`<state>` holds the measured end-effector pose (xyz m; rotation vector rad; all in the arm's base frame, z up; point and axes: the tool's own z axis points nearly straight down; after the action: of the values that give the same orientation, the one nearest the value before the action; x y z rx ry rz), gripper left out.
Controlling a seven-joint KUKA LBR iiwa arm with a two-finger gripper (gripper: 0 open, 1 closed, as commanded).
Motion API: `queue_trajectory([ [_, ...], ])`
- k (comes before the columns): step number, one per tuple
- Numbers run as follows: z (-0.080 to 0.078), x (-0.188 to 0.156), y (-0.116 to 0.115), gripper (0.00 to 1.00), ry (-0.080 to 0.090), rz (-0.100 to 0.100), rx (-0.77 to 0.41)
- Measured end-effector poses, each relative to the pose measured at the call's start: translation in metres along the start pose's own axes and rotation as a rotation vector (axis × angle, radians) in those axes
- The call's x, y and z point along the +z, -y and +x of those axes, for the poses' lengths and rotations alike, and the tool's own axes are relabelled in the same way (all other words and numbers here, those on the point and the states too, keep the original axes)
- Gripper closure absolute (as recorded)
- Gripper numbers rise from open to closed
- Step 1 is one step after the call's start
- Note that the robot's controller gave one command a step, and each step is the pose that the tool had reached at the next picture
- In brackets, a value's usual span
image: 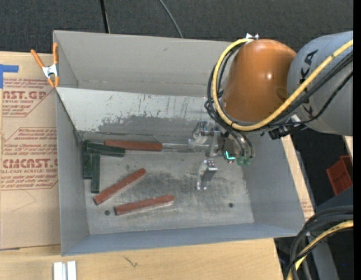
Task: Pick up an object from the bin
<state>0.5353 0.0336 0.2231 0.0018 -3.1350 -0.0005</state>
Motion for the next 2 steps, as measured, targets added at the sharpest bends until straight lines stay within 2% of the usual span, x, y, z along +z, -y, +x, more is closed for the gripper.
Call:
queue_trajectory([
  [1, -0.002, -0.004, 0.000, 0.00, 0.008, 0.000, 0.001],
  [2, 0.004, 0.055, -0.001, 0.00, 0.013, 0.000, -0.025],
])
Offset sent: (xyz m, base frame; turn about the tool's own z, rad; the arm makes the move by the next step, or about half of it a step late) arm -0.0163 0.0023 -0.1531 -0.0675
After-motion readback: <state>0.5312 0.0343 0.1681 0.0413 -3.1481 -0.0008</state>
